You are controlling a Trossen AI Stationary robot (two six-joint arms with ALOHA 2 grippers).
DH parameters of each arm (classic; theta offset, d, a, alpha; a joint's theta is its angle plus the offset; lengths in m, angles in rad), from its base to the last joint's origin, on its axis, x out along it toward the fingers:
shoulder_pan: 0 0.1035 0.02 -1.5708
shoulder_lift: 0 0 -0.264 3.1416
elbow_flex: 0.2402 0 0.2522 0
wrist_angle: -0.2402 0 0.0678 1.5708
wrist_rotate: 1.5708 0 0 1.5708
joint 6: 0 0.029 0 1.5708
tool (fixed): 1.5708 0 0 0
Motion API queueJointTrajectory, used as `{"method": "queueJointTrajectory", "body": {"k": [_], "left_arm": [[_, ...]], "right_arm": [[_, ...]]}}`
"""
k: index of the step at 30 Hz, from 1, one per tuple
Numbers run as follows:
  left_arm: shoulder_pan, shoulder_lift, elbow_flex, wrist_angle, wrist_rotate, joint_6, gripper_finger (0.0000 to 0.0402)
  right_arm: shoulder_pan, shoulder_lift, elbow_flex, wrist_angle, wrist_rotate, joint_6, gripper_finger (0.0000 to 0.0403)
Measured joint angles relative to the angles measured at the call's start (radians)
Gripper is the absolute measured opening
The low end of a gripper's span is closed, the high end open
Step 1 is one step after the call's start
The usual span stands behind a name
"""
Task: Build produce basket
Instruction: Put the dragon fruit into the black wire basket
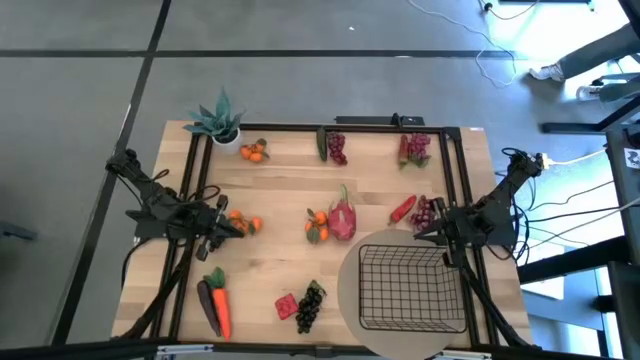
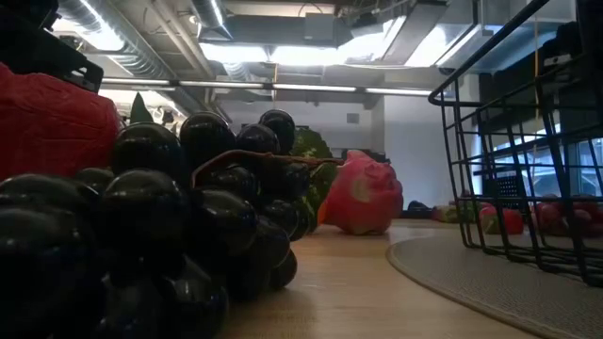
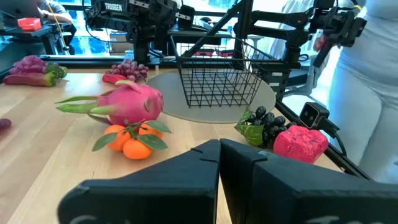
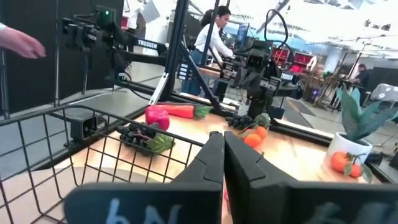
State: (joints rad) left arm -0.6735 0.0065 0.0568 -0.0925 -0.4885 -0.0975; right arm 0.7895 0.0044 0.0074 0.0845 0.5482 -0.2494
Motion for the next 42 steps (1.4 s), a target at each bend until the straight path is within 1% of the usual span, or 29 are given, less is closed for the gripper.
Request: {"method": "queueJointTrajectory", "body": {"k": [5, 7, 12, 18, 21, 23, 25, 27, 30, 34, 37, 40, 42], "left_arm": [[0.000, 0.000, 0.000, 0.000, 0.000, 0.000, 0.0000], [0.000, 0.000, 0.000, 0.000, 0.000, 0.000, 0.0000], [0.000, 0.000, 0.000, 0.000, 0.000, 0.000, 0.0000], [0.000, 0.000, 0.000, 0.000, 0.000, 0.000, 0.0000], [0.000, 0.000, 0.000, 0.004, -0.006, 0.009, 0.0000], [0.000, 0.000, -0.004, 0.038, -0.049, 0.022, 0.0000], [0.001, 0.001, 0.008, 0.081, -0.090, 0.022, 0.0000], [0.001, 0.001, 0.051, 0.090, -0.097, 0.043, 0.0000], [0.001, 0.007, 0.138, 0.059, -0.104, 0.090, 0.0000], [0.001, 0.056, 0.275, 0.017, -0.172, 0.130, 0.0000], [0.001, 0.137, 0.382, -0.052, -0.241, 0.133, 0.0000], [0.001, 0.250, 0.505, -0.133, -0.291, 0.121, 0.0000], [0.001, 0.334, 0.596, -0.214, -0.330, 0.083, 0.0000]], "right_arm": [[0.000, 0.000, 0.000, 0.000, 0.000, 0.055, 0.0000], [0.000, 0.000, 0.000, 0.001, -0.006, 0.132, 0.0000], [0.000, 0.000, 0.000, 0.004, 0.007, 0.249, 0.0000], [0.000, 0.000, 0.000, 0.024, 0.009, 0.271, 0.0000], [0.000, 0.000, 0.000, 0.024, 0.073, 0.283, 0.0000], [0.000, 0.000, 0.000, 0.025, 0.132, 0.300, 0.0000], [0.000, 0.000, 0.000, 0.025, 0.163, 0.298, 0.0000], [0.000, 0.000, 0.000, 0.025, 0.193, 0.299, 0.0000], [0.000, 0.000, 0.000, 0.026, 0.236, 0.297, 0.0000], [0.000, 0.000, 0.000, 0.026, 0.255, 0.297, 0.0000], [0.000, 0.000, 0.000, 0.027, 0.255, 0.297, 0.0000], [0.000, 0.000, 0.000, 0.027, 0.255, 0.296, 0.0000], [0.000, 0.000, 0.000, 0.029, 0.255, 0.297, 0.0000]]}}
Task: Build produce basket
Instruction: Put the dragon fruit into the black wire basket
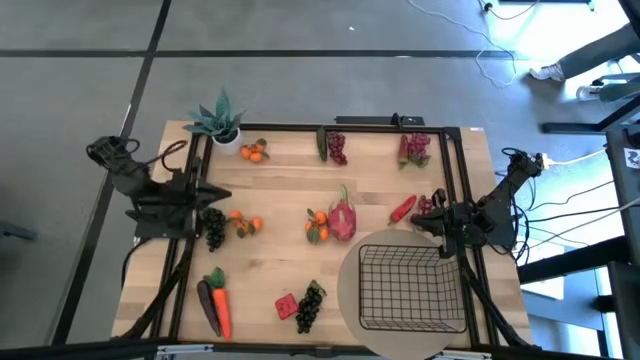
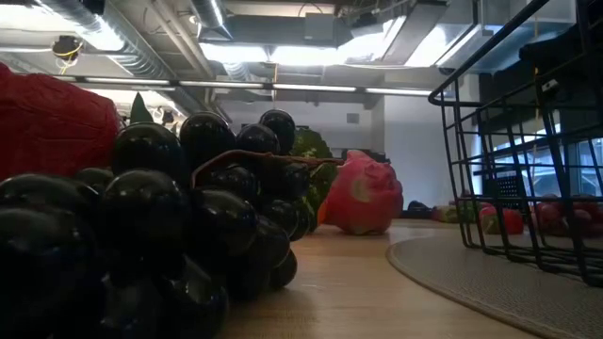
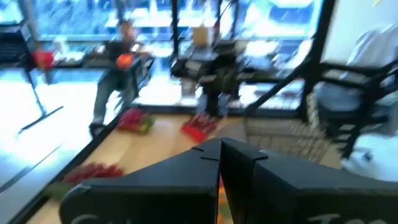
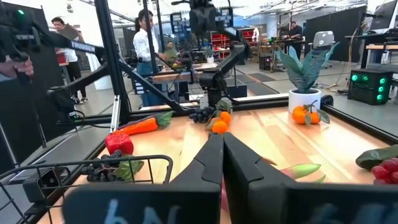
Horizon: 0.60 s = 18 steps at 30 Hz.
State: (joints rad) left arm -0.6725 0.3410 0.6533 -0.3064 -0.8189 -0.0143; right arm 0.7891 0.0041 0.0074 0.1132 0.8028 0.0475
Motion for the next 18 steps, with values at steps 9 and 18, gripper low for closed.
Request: {"method": "queueJointTrajectory", "body": {"k": [9, 18], "left_arm": [[0.030, 0.349, 0.446, -0.616, -0.019, -0.493, 0.0000], [0.190, 0.515, 0.591, -1.067, 0.219, -1.066, 0.0000]], "right_arm": [[0.000, 0.000, 0.058, -0.020, -0.002, -0.037, 0.0000], [0.000, 0.056, 0.251, -0.175, 0.015, -0.134, 0.0000]]}}
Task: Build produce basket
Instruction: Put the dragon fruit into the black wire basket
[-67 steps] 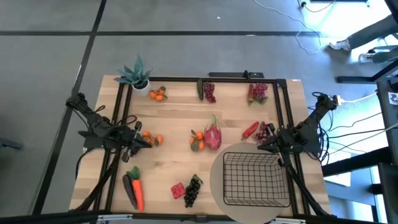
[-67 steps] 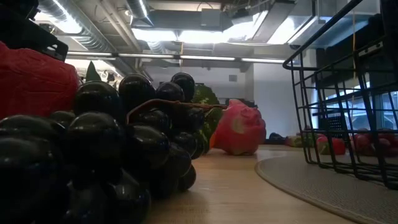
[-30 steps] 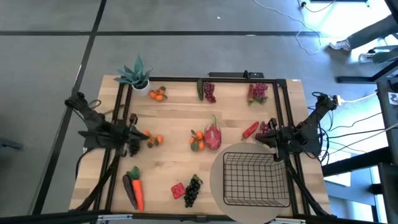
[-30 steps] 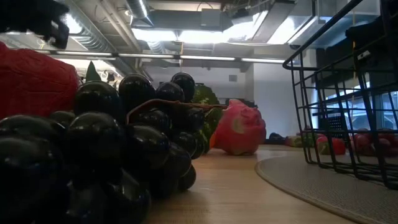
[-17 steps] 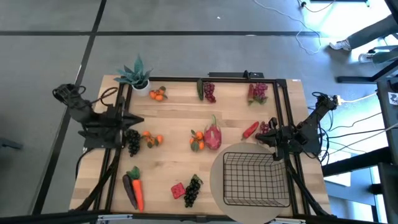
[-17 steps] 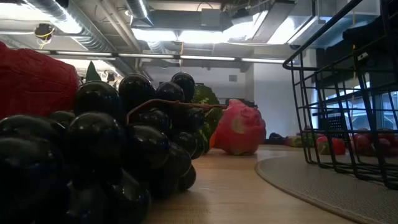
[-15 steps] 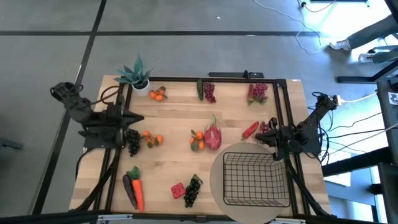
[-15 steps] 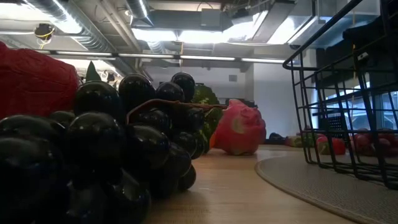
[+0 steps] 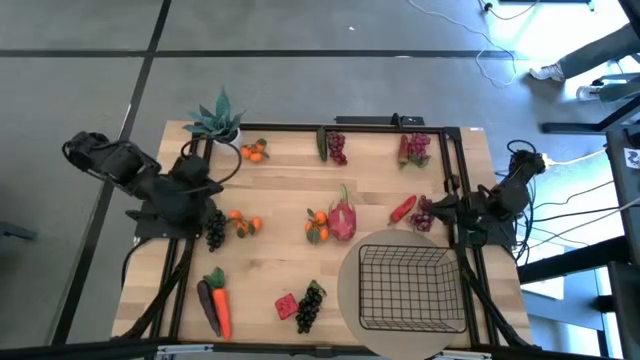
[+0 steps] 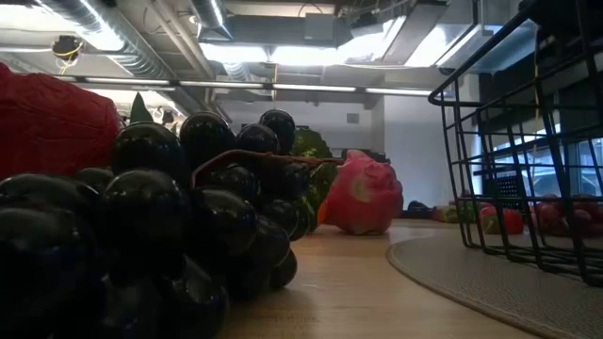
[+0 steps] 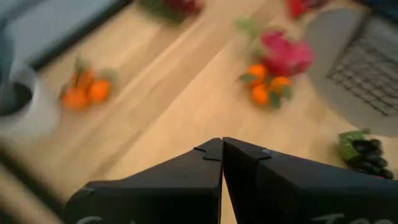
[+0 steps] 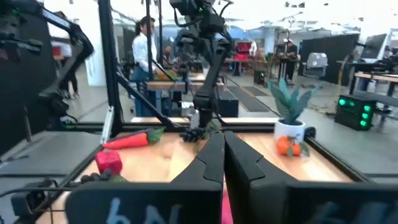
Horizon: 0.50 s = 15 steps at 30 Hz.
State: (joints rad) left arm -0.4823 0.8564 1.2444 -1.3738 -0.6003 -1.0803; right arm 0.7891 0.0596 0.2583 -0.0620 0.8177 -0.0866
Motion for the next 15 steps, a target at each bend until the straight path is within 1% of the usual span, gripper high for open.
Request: {"method": "queueJointTrajectory", "body": {"k": [2, 4, 6, 9, 15], "left_arm": [[0.031, 0.005, -0.011, -0.033, 0.038, -0.108, 0.0000], [0.051, 0.007, -0.027, -0.034, 0.059, -0.164, 0.0000], [0.059, 0.006, -0.037, -0.032, 0.068, -0.154, 0.0000], [0.063, 0.007, -0.042, -0.030, 0.052, -0.087, 0.0000], [0.063, 0.019, -0.043, -0.014, 0.042, -0.109, 0.0000]], "right_arm": [[0.000, 0.047, 0.061, -0.071, 0.012, 0.016, 0.0000], [0.000, 0.106, 0.125, -0.139, 0.012, 0.039, 0.0000], [-0.002, 0.170, 0.189, -0.203, 0.028, 0.082, 0.0000], [-0.014, 0.262, 0.276, -0.309, 0.054, 0.177, 0.0000], [-0.062, 0.427, 0.396, -0.483, 0.050, 0.432, 0.0000]]}}
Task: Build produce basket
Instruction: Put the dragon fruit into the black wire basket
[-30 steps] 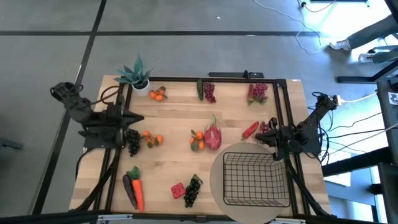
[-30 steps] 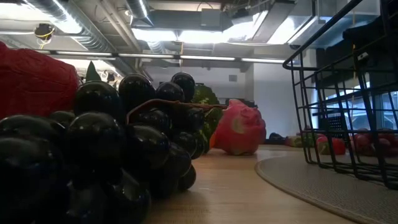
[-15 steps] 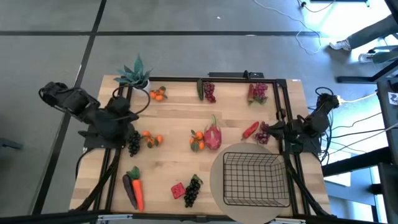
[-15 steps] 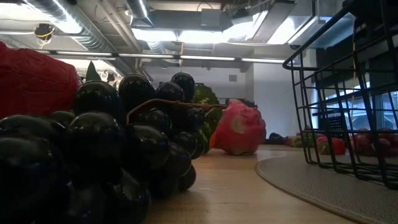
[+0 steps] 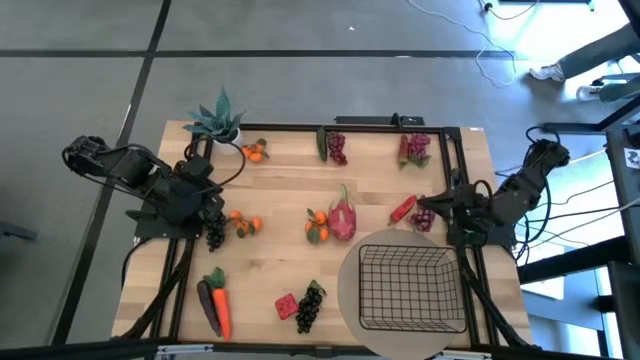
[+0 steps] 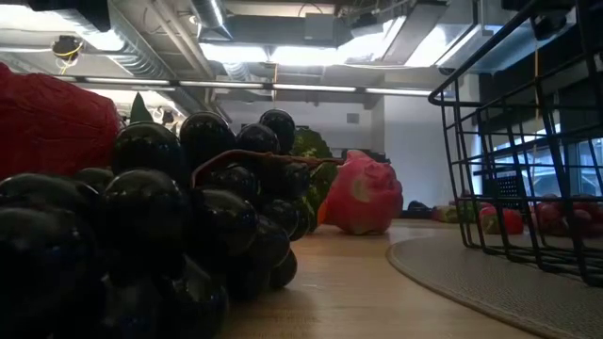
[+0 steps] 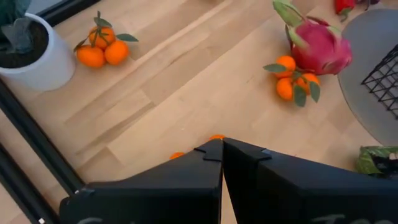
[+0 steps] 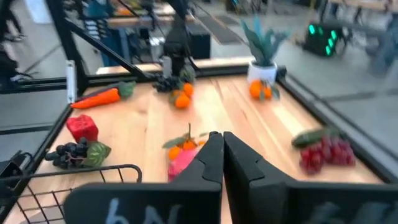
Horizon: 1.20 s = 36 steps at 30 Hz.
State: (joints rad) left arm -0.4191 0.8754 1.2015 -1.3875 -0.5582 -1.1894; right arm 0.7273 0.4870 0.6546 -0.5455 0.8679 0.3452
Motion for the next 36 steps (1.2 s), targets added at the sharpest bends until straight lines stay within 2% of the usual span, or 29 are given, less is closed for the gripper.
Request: {"method": "queueJointTrajectory", "body": {"k": [6, 18, 29, 32, 36], "left_arm": [[0.000, 0.003, 0.000, -0.010, -0.006, 0.002, 0.0000], [0.016, 0.054, 0.000, 0.013, -0.007, -0.039, 0.0002], [0.116, 0.074, 0.000, 0.017, -0.008, -0.038, 0.0081], [0.156, 0.073, 0.000, 0.068, -0.015, -0.047, 0.0087], [0.218, 0.073, 0.000, 0.188, 0.013, -0.117, 0.0084]], "right_arm": [[-0.070, 0.133, 0.089, -0.097, -0.076, 0.168, 0.0000], [-0.236, 0.238, 0.211, -0.149, -0.299, 0.255, 0.0000], [-0.382, 0.271, 0.218, -0.183, -0.512, 0.310, 0.0000], [-0.416, 0.286, 0.218, -0.185, -0.553, 0.307, 0.0000], [-0.456, 0.302, 0.218, -0.184, -0.557, 0.308, 0.0000]]}}
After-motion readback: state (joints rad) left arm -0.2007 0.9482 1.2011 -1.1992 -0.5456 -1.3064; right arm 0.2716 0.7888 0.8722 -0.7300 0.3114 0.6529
